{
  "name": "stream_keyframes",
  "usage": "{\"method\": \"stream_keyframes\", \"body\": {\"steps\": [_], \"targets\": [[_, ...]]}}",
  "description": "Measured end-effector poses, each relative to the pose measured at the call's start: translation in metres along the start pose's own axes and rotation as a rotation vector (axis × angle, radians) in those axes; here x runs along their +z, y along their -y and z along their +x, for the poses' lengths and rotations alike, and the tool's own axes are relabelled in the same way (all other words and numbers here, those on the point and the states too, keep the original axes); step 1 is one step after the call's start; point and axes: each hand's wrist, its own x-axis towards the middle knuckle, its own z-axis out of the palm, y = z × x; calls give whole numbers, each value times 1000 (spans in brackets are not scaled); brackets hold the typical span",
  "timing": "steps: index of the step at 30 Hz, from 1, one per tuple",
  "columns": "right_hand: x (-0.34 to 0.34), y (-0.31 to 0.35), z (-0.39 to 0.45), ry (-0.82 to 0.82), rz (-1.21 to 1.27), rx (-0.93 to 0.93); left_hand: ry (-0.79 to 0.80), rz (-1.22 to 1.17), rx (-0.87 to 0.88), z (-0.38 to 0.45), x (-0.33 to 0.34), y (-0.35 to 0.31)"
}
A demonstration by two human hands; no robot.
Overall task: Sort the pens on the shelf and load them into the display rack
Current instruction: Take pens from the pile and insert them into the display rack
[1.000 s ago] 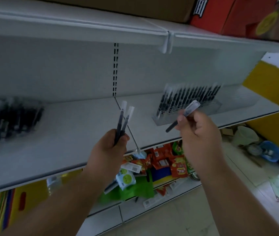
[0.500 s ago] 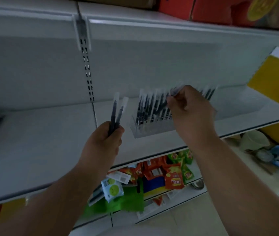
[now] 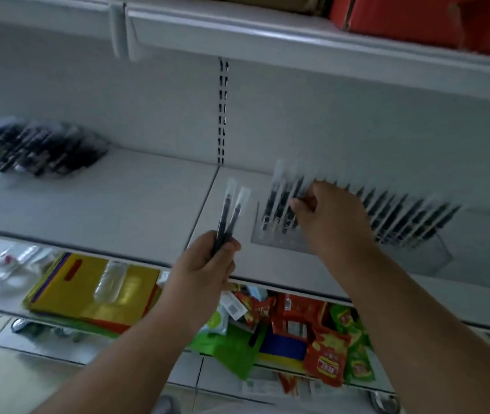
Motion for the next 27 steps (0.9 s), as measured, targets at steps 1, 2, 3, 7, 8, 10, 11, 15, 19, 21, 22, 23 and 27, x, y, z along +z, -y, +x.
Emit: {"method": "stream_keyframes", "body": {"steps": [1, 2, 3, 7, 8, 10, 11, 15, 19, 21, 22, 23, 27], "targets": [[-1, -2, -1, -11, 36, 5, -13, -10, 2, -2, 2, -1], [-2, -3, -3, -38, 86, 10, -18, -13, 6, -3, 5, -3], [-4, -4, -8, -68, 149, 12, -13, -5, 18, -4, 8, -5], [-14, 4, -29, 84, 471, -70, 36, 44, 103, -6, 27, -10], [-15, 6, -33, 160, 527, -75, 61, 70, 115, -6, 32, -9], [-14, 5, -36, 215, 548, -56, 136, 161, 137, -5, 41, -3], [-16, 3, -37, 205, 554, -39, 174, 199, 142, -5, 45, 0], [-33, -13, -35, 52, 662, 55, 165, 230, 125, -2, 53, 4], [-47, -24, -19, -231, 661, 70, 40, 204, 104, 8, 43, 6], [-46, -26, -14, -301, 554, 47, 28, 195, 125, 11, 40, 6], [-44, -25, -13, -322, 499, 21, 34, 190, 133, 12, 39, 5], [-41, -24, -12, -332, 446, -13, 45, 181, 138, 13, 39, 4], [-29, -15, -6, -227, 151, -102, 82, 157, 125, 19, 30, 0]]}}
